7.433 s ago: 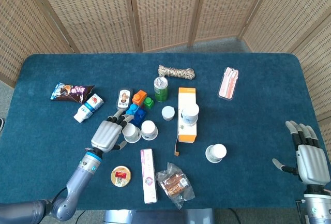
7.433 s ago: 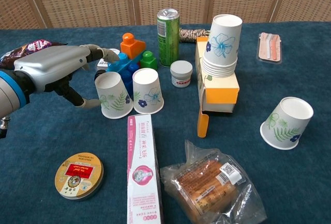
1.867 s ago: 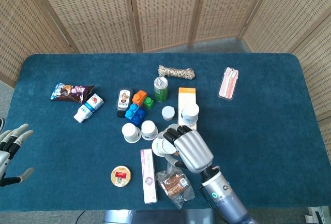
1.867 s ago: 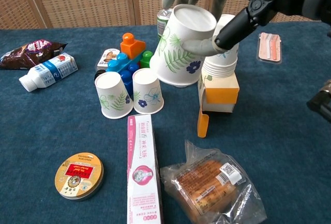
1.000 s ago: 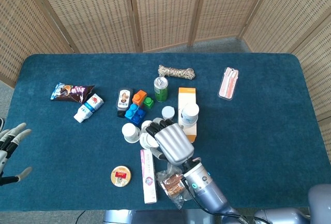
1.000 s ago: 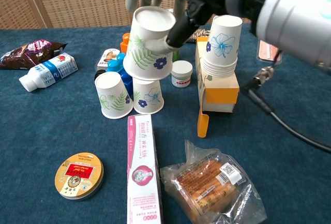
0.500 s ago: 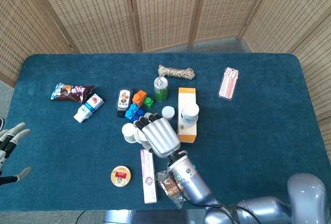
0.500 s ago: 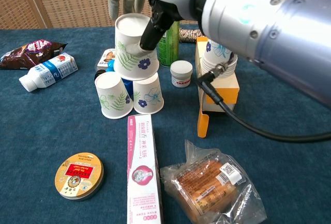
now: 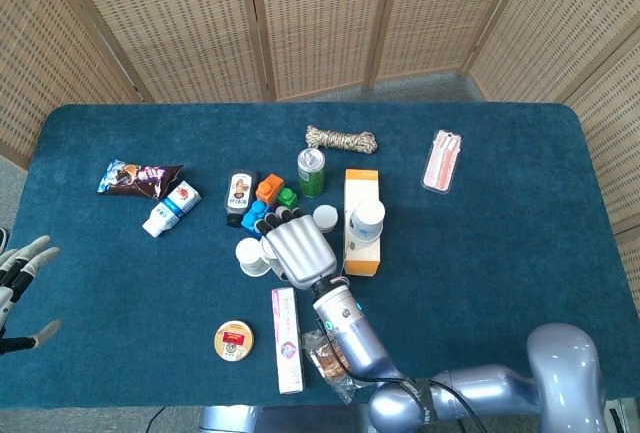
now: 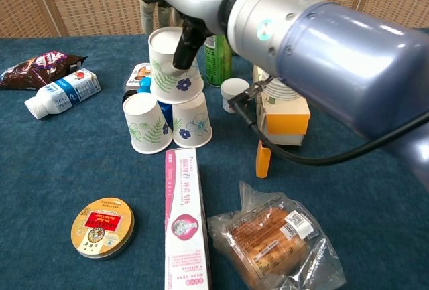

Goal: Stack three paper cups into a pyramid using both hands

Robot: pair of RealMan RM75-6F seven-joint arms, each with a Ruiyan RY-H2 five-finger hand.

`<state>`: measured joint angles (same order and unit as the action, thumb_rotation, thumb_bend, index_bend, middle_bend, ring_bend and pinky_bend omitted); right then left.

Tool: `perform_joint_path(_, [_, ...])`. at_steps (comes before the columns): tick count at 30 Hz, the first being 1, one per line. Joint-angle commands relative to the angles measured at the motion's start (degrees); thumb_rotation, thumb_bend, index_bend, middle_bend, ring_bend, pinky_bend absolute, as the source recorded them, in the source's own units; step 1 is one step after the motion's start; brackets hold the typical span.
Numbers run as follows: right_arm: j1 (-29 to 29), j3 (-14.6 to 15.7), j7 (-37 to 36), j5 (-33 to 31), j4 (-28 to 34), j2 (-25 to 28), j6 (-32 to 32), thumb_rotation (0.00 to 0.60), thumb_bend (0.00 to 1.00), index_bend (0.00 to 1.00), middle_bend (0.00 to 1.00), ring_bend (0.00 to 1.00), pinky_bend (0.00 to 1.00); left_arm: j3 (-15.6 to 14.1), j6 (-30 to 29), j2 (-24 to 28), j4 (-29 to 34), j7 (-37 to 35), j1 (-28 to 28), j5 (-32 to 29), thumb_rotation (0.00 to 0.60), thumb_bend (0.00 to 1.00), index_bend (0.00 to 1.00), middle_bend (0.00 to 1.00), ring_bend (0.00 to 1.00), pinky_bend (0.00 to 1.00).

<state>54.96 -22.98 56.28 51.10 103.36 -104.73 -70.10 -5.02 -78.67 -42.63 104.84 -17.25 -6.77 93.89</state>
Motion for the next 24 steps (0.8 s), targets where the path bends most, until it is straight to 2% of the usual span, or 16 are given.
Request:
perform_joint_path(1, [1.8,-0.6,0.6,-1.5,-2.0,-1.7,-0.1,0.6,0.36,0.34,0.44,0.29,0.44,0.1,0.3,0.1,-0.1,-0.5,-0.2,-0.2,0.6,0.31,0.08,0.0,0.0,0.0])
perform_joint_path(11, [5.3,-0.8,1.6,-4.2,-5.9,-4.7,-0.9,0.6,0.35,0.34,0.44,0.29,0.44,0.0,0.8,0.4,-0.5,-1.6,-0.4,-0.2,0.6,0.31,0.08,0.0,0.0,0.0])
perform_joint_path(24, [6.8,-0.7,1.4,-6.5,-6.3,-4.5,-2.1,0.6,0.35,0.34,0.44,0.29,0.44,-0.1,1.1,0.5,-0.5,-2.0,-0.6,-0.2,0.6,0.31,0.08,0.0,0.0,0.0])
